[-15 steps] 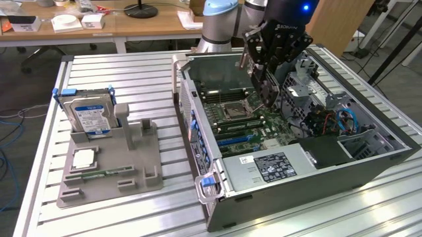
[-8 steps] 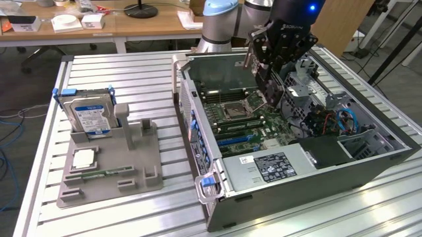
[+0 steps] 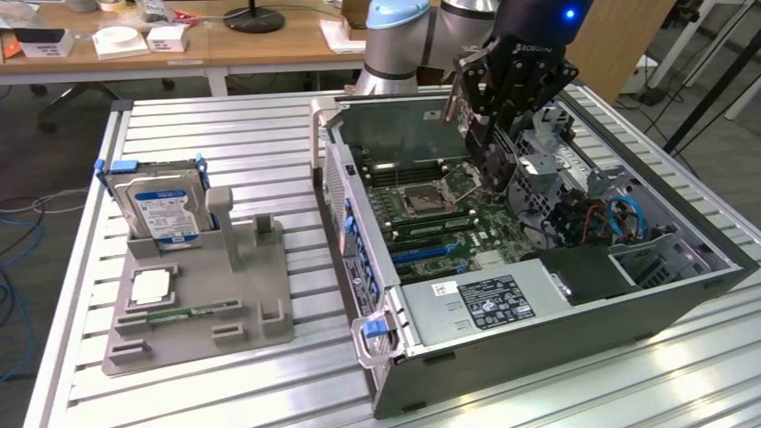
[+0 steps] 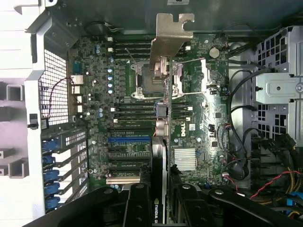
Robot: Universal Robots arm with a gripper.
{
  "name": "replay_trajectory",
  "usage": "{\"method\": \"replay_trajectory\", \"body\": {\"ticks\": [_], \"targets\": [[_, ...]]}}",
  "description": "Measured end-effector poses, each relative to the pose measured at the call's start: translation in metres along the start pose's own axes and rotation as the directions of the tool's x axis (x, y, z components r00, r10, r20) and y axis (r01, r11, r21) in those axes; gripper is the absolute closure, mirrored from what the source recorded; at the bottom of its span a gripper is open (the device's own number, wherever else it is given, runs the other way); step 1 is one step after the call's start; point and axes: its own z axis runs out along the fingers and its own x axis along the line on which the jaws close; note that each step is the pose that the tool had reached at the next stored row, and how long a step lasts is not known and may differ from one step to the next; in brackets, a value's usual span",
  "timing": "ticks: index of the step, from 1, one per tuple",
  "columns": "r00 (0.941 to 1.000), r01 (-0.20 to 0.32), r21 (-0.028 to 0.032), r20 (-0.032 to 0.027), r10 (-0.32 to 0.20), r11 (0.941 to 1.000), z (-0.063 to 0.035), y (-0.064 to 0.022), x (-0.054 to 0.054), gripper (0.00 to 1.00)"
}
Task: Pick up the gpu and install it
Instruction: 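Pick up the gpu and move the gpu toward the slot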
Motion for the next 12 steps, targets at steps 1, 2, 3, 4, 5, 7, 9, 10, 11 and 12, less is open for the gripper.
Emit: {"method": "replay_trajectory", "body": {"ticks": [1,2,3,4,5,7,9,10,11,12], "targets": [[1.0,0.0,-0.0001,0.0,0.0,1.0,0.0,0.0,-0.0001,0.74],[1.0,0.0,-0.0001,0.0,0.0,1.0,0.0,0.0,0.0,0.74],[1.0,0.0,-0.0001,0.0,0.0,1.0,0.0,0.0,-0.0001,0.74],[1.0,0.0,-0.0001,0.0,0.0,1.0,0.0,0.0,-0.0001,0.74],[1.0,0.0,-0.0001,-0.0001,0.0,1.0,0.0,0.0,-0.0004,0.74],[1.0,0.0,0.0,0.0,0.0,1.0,0.0,0.0,-0.0011,0.74],[1.0,0.0,-0.0001,0.0,0.0,1.0,0.0,0.0001,-0.0022,0.74],[1.0,0.0,-0.0001,0.0,0.0,1.0,0.0,0.0001,-0.0028,0.74],[1.0,0.0,-0.0001,0.0,0.0,1.0,0.0,0.0002,-0.0034,0.74],[1.0,0.0,-0.0001,0.0,0.0,1.0,0.0,0.0002,-0.0042,0.74]]}}
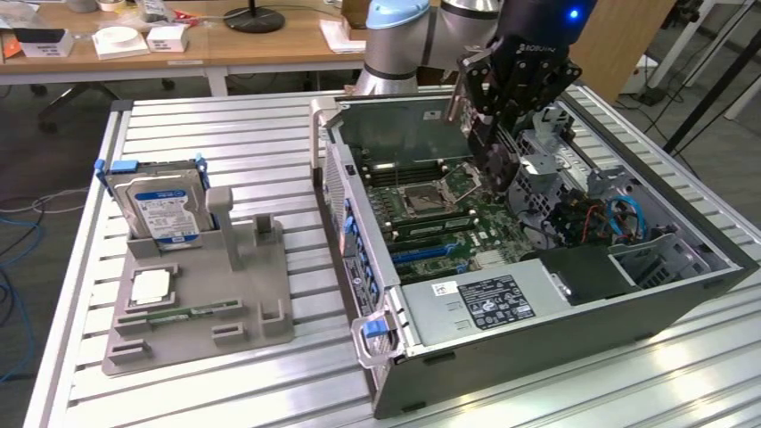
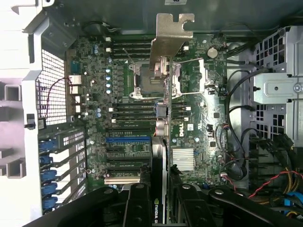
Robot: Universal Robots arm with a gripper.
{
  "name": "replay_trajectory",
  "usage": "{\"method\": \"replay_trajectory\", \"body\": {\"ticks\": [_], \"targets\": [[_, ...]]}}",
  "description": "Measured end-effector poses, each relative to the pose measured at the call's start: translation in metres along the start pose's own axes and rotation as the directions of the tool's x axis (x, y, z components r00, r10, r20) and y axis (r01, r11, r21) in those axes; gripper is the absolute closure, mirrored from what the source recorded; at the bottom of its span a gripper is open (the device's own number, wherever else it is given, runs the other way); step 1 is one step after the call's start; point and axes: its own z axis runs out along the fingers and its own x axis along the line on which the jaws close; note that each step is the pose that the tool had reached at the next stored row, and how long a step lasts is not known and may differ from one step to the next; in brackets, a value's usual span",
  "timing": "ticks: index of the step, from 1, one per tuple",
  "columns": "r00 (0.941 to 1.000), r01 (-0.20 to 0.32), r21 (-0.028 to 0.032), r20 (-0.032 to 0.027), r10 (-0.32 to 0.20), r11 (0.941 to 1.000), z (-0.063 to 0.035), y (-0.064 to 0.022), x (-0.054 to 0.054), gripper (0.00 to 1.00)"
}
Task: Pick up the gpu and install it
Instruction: 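Pick up the gpu and move the gpu toward the slot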
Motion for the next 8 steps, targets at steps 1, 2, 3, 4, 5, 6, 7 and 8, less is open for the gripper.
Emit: {"method": "replay_trajectory", "body": {"ticks": [1,2,3,4,5,6,7,8], "targets": [[1.0,0.0,0.0001,0.0,0.0,1.0,0.0,0.0001,-0.0011,0.74],[1.0,0.0,0.0001,0.0,0.0,1.0,-0.0001,0.0001,-0.0023,0.74],[1.0,0.0,0.0,0.0,0.0,1.0,-0.0001,0.0002,-0.0035,0.74],[1.0,0.0,0.0,0.0,0.0,1.0,0.0,0.0002,-0.0049,0.74],[1.0,0.0,0.0001,0.0,0.0,1.0,-0.0001,0.0003,-0.0063,0.74],[1.0,0.0,0.0,0.0,0.0,1.0,-0.0001,0.0004,-0.0078,0.74],[1.0,0.0,0.0,0.0,0.0,1.0,-0.0001,0.0004,-0.0093,0.74],[1.0,0.0,0.0,0.0,0.0,1.0,-0.0001,0.0005,-0.0107,0.74]]}}
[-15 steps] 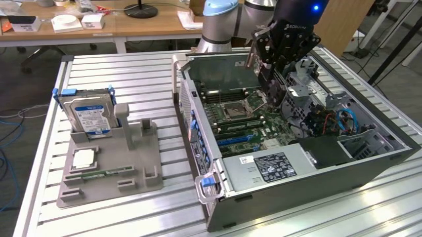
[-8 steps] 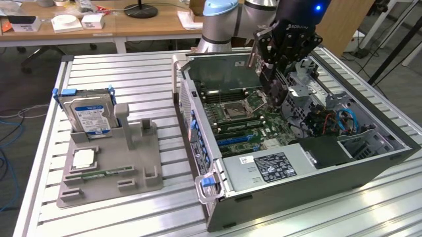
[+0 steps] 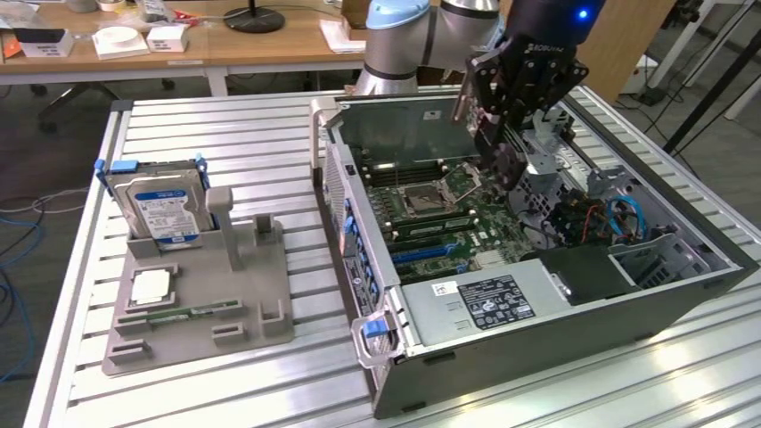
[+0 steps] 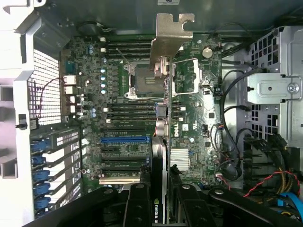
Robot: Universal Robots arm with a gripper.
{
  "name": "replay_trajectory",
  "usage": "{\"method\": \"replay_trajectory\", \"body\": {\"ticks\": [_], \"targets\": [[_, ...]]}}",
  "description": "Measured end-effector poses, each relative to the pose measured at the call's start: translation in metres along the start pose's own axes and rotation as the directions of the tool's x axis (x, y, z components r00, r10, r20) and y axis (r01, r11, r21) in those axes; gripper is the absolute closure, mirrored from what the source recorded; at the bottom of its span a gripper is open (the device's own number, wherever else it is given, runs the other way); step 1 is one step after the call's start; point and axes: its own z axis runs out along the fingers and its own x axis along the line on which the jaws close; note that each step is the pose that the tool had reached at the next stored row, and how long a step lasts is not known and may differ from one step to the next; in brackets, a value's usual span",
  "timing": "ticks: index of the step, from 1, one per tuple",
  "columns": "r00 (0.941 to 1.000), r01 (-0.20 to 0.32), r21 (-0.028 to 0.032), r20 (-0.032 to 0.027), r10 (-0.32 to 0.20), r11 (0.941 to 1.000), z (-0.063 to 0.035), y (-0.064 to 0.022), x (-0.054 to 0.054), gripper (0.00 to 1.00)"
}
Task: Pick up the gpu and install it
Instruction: 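Pick up the gpu and move the gpu toward the slot, then insert the gpu into the slot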
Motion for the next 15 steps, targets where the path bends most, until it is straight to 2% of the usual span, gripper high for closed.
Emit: {"method": "replay_trajectory", "body": {"ticks": [15], "targets": [[1.0,0.0,0.0,0.0,0.0,1.0,0.0,0.0001,-0.0011,0.74]]}}
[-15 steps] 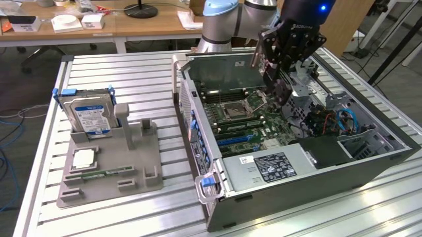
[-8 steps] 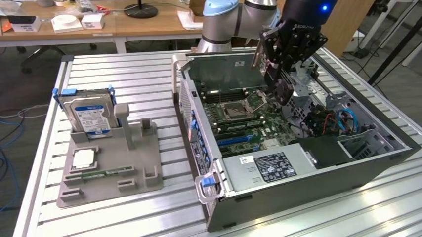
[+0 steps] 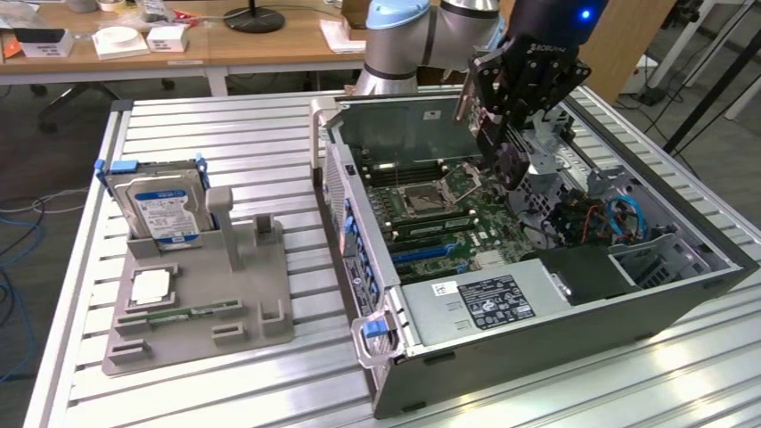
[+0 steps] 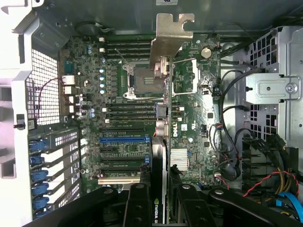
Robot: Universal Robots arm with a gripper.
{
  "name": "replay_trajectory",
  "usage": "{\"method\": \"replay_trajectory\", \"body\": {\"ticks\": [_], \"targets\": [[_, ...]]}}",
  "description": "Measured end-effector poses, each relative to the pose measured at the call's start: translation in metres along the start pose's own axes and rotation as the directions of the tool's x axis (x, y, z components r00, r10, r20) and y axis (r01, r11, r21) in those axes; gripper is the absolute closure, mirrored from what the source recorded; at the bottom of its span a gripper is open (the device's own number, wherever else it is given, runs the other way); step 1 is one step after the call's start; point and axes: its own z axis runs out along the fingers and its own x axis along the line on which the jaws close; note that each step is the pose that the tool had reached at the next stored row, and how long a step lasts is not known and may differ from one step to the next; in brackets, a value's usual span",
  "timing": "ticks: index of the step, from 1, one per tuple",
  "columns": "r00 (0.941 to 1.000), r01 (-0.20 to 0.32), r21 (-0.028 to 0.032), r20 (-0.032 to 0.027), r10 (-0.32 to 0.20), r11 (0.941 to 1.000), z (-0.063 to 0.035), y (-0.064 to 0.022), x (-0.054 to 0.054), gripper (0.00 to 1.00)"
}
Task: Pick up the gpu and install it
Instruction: 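Insert the gpu into the slot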
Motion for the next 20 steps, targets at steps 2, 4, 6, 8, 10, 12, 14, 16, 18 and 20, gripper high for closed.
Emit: {"method": "replay_trajectory", "body": {"ticks": [2,4,6,8,10,12,14,16,18,20], "targets": [[1.0,0.0,0.0,0.0,0.0,1.0,0.0,0.0,0.0,0.74],[1.0,0.001,-0.0001,0.0,-0.001,1.0,0.0,0.0,0.0,0.74],[1.0,0.002,0.0,-0.0001,-0.002,1.0,0.0,0.0,0.0001,0.74],[1.0,0.007,0.0002,-0.0002,-0.007,1.0,0.0,0.0,0.0001,0.74],[0.9999,0.012,0.0002,-0.0004,-0.012,0.9999,0.0,0.0,0.0001,0.74],[0.9999,0.017,0.0002,-0.0006,-0.017,0.9999,0.0,0.0,0.0001,0.74],[0.9997,0.023,0.0003,-0.0008,-0.023,0.9997,0.0,0.0,0.0001,0.74],[0.9996,0.028,0.0003,-0.001,-0.028,0.9996,0.0,0.0,0.0002,0.74],[0.9994,0.035,0.0004,-0.0012,-0.035,0.9994,0.0,0.0,0.0002,0.74],[0.999,0.044,0.0005,-0.0016,-0.044,0.999,0.0,0.0,0.0002,0.74]]}}
